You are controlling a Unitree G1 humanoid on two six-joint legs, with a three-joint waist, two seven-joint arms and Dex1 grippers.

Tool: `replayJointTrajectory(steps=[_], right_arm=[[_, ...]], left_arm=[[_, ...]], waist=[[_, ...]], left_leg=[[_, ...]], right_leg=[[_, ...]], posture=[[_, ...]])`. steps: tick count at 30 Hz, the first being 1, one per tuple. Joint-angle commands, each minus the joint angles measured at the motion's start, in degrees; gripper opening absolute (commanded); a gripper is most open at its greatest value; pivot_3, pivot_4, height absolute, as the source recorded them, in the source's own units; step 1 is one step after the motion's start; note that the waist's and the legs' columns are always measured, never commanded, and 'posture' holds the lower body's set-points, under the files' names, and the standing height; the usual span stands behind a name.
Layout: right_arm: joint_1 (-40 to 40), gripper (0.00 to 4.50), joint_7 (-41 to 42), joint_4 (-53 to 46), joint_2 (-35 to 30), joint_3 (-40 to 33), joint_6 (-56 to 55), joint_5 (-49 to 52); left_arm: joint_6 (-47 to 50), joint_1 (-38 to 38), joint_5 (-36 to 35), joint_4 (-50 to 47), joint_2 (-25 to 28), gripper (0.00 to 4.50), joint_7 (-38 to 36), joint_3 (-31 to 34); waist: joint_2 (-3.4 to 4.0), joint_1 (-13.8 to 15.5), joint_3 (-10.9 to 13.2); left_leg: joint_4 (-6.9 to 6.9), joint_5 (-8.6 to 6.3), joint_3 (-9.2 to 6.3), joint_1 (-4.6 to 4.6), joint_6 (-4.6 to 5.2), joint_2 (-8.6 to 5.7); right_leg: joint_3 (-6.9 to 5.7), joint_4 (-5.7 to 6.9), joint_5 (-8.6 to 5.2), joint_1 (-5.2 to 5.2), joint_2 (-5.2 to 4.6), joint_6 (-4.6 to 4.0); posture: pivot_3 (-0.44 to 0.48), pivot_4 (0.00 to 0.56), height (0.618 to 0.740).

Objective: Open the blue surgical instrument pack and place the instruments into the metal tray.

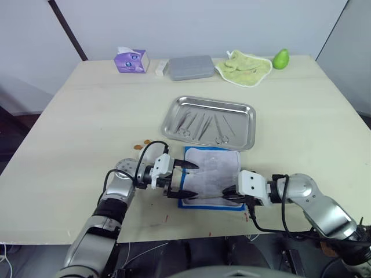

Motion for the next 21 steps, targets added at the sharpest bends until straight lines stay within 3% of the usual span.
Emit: replayJointTrajectory(steps=[1, 10, 21], right_arm=[[-1.71, 0.05, -0.18, -4.72, -1.46, -1.21, 3.62, 0.33], [-5.3, 0.05, -0.24, -10.11, -4.02, -0.93, 11.6, 1.66], [-7.25, 0.05, -0.66, -10.9, -5.73, 0.67, 12.02, 0.47]], left_arm=[[-0.02, 2.82, 3.36, 5.11, 0.42, 4.5, -0.41, -1.72], [-0.42, 2.94, 3.58, 5.3, 0.28, 4.5, -0.29, -1.99], [0.28, 2.51, 3.9, 4.25, 0.06, 4.5, 0.04, -2.49]], waist=[[0.02, 0.0, 0.0], [0.09, -0.01, 0.05], [0.11, -0.01, 0.08]], left_leg=[[0.0, 0.0, -0.01, 0.0, 0.0, 0.0], [0.0, 0.0, -0.03, -0.02, 0.0, 0.0], [0.0, 0.0, -0.04, -0.03, 0.0, -0.01]], right_leg=[[-0.01, 0.0, 0.0, 0.0, 0.0, 0.0], [-0.02, -0.01, -0.01, -0.02, -0.01, 0.0], [-0.03, -0.01, -0.02, -0.03, -0.03, 0.02]], posture=[[0.0, 0.15, 0.74], [0.0, 0.15, 0.74], [0.0, 0.15, 0.74]])
